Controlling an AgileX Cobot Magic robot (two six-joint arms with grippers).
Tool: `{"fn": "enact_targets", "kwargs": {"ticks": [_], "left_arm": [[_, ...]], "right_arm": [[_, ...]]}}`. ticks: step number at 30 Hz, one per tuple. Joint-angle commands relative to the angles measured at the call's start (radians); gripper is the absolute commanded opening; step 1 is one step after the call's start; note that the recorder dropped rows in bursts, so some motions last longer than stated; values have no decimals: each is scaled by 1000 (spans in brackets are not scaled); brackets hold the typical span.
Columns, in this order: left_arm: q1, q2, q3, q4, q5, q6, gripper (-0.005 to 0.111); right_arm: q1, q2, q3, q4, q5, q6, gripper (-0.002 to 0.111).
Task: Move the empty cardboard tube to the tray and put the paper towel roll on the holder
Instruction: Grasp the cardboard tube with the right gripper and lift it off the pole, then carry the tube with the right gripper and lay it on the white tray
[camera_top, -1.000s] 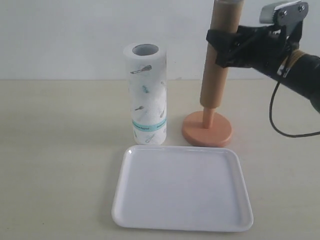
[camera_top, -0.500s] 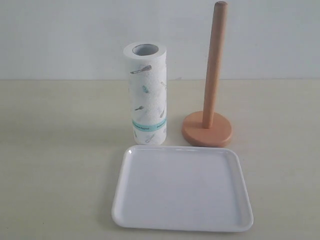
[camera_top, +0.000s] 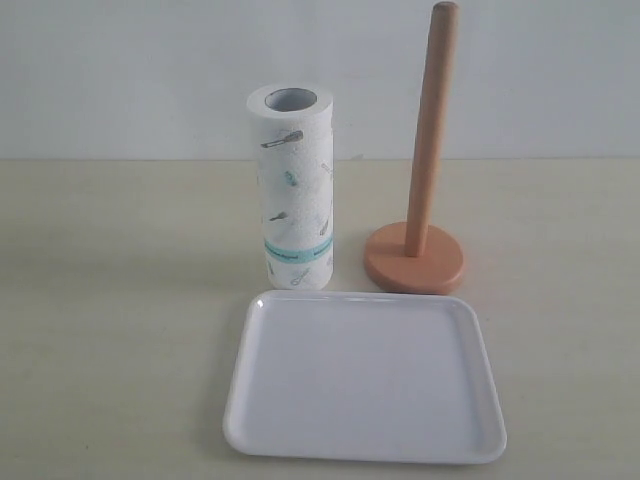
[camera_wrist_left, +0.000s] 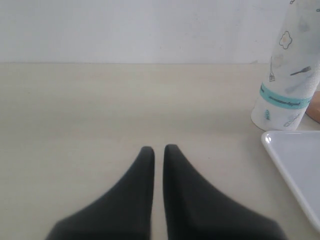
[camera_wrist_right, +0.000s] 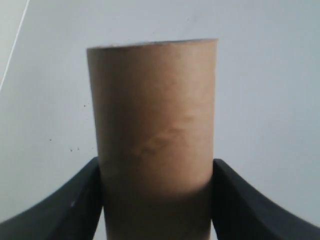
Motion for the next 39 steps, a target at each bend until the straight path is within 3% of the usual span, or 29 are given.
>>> {"fn": "enact_targets", "kwargs": {"ticks": [1,10,13,18,24,27,33,39], "left_arm": [[3,-3,3,0,-1,3,6],[3,-3,3,0,-1,3,6],[3,-3,3,0,-1,3,6],[3,-3,3,0,-1,3,6],[3,-3,3,0,-1,3,6],[3,-3,3,0,-1,3,6],[3,-3,3,0,-1,3,6],[3,-3,3,0,-1,3,6]], "right_arm": [[2,-130,160,-47,15,96,0],[2,-279,516,-51,15,271,0],[2,-267,595,-164,18,285,0],[2,-141,622,-410,-11,504,0],[4,82,549,-603,-129,548,0],[62,175,486,-695,-82,605,0],[309,287,386,-695,105,629,0],[513,338,313,-695,331,855,0]]}}
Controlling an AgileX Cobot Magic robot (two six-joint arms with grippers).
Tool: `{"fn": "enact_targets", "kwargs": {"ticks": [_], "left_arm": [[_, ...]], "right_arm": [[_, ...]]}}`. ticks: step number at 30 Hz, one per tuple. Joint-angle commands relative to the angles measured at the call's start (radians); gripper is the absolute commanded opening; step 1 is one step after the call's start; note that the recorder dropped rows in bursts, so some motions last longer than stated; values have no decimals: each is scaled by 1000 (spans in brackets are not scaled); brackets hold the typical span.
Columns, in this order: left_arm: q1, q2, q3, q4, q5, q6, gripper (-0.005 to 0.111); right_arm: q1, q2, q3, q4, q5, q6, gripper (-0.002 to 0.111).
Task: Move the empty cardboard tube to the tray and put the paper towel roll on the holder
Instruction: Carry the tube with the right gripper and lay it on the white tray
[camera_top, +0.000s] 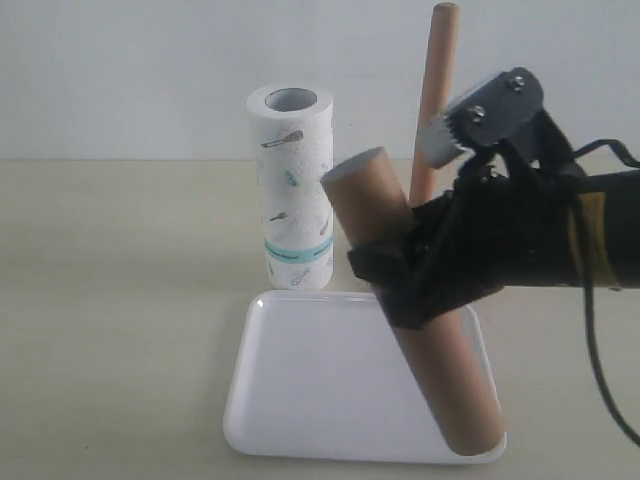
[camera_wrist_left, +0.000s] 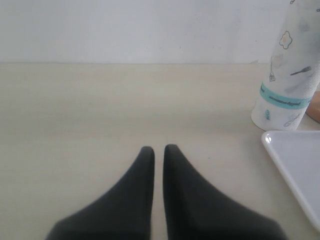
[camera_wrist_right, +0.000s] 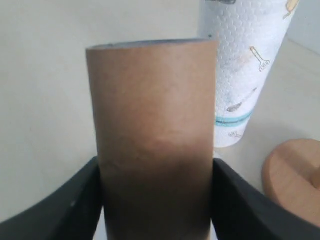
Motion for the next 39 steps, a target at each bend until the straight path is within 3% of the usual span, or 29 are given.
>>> {"fn": "enact_targets", "kwargs": {"ticks": [1,6,12,15,18,24,28,32,39], "left_arm": [[3,-3,3,0,-1,3,6],[3,-3,3,0,-1,3,6],[3,-3,3,0,-1,3,6],[3,-3,3,0,-1,3,6],[3,-3,3,0,-1,3,6],[3,-3,3,0,-1,3,6],[3,-3,3,0,-1,3,6],[3,-3,3,0,-1,3,6],[3,-3,3,0,-1,3,6]], "right_arm": [[137,15,-42,2,180,121,0],[307,3,-45,2,321,-46,0],[602,3,-52,2,828,-189,0],[721,3,-105,186,1093,-405,0],[765,5,-206,527,1259,-737,0],[667,5,-380,980,1474,-1122,0],[465,5,-402,1154,1474,-1303,0],[267,47,-405,1423,1386,-1793,0],[223,321,-492,1545,1419,-2064,0]]}}
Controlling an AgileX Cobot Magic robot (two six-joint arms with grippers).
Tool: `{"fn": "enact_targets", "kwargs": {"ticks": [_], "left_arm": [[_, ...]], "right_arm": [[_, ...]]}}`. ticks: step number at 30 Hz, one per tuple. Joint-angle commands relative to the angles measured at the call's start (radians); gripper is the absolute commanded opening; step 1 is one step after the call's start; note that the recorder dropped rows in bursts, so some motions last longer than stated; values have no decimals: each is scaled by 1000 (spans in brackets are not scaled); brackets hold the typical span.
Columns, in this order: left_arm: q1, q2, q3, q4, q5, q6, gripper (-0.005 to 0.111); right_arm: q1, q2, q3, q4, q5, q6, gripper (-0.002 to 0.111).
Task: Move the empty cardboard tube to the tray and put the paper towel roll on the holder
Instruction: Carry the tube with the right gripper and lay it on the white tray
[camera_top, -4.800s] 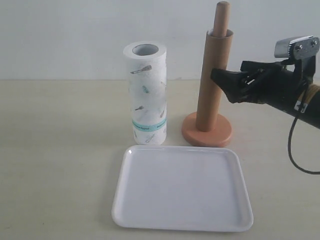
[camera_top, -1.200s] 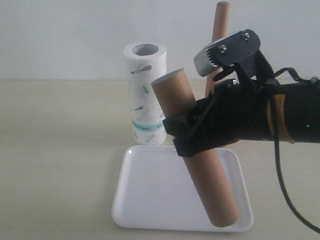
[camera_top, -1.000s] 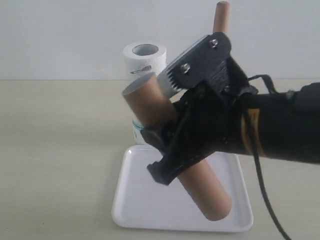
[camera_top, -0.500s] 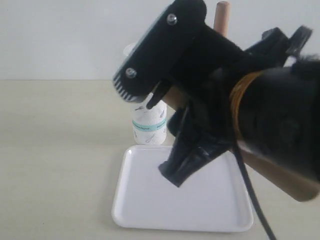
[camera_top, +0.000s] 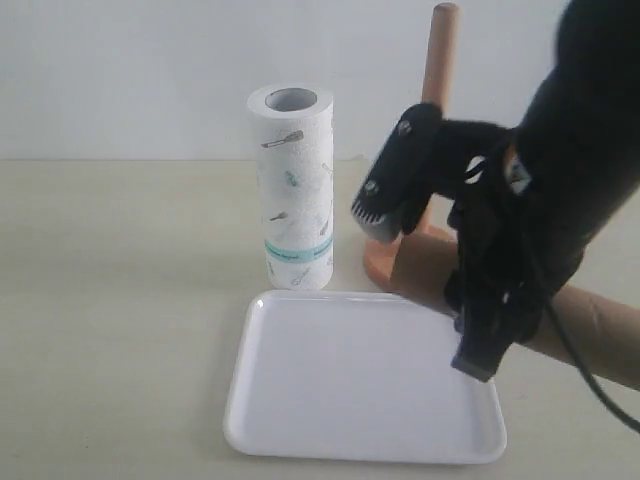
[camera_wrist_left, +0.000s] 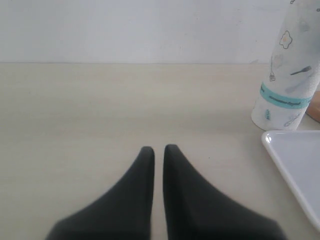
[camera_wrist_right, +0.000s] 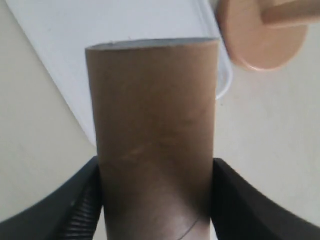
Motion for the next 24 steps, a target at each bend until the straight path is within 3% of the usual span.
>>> {"fn": "enact_targets", "kwargs": {"ticks": [1,11,15,24], "left_arm": [[3,-3,3,0,-1,3,6],[3,-3,3,0,-1,3,6],[3,-3,3,0,-1,3,6],[3,-3,3,0,-1,3,6]], "right_arm": [[-9,193,-89,84,20,-258,0],[-9,485,-377,253,-13,-561,0],[-9,534,-392,290,-93,-575,0],[-11,612,-392,309,-82,-581,0]]}}
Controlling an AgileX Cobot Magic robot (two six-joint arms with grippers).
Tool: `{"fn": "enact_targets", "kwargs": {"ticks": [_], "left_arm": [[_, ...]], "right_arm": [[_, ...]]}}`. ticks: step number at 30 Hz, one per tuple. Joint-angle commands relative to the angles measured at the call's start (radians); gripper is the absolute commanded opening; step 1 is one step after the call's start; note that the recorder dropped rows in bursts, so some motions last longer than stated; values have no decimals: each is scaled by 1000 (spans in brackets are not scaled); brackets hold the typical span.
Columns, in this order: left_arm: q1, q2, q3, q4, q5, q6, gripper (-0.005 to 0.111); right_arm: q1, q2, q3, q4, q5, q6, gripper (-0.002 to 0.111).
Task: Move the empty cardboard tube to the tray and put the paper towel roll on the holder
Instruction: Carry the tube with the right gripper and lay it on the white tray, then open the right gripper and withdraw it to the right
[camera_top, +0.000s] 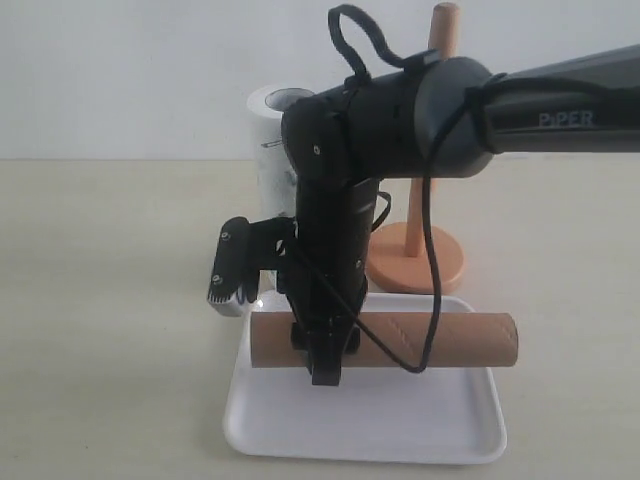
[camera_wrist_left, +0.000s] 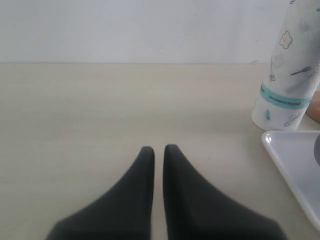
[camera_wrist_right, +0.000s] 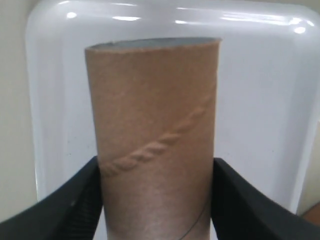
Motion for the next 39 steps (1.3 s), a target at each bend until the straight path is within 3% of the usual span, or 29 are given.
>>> {"fn": "enact_targets", "kwargs": {"ticks": [1,10,13,18,23,30,33,36,39], "left_arm": [[3,-3,3,0,-1,3,6],[3,-3,3,0,-1,3,6],[3,-3,3,0,-1,3,6],[3,-3,3,0,-1,3,6],[3,-3,3,0,-1,3,6],[3,-3,3,0,-1,3,6],[3,-3,3,0,-1,3,6],[3,-3,3,0,-1,3,6],[3,-3,3,0,-1,3,6]], "right_arm": [[-7,25,-8,32,-5,-11,0],[-7,30,-8,61,-33,21,4],[-7,30,-8,66,-17,26,17],[-7,30,-8,66,-21,51,54],[-7,30,-8,66,-17,60,61],[-7,30,-25,64,45,79,61],[-7,30,-116,64,190,140,61],[-7,30,-207,64,208,233,59],[-7,26,-233,69,208,311,31]]}}
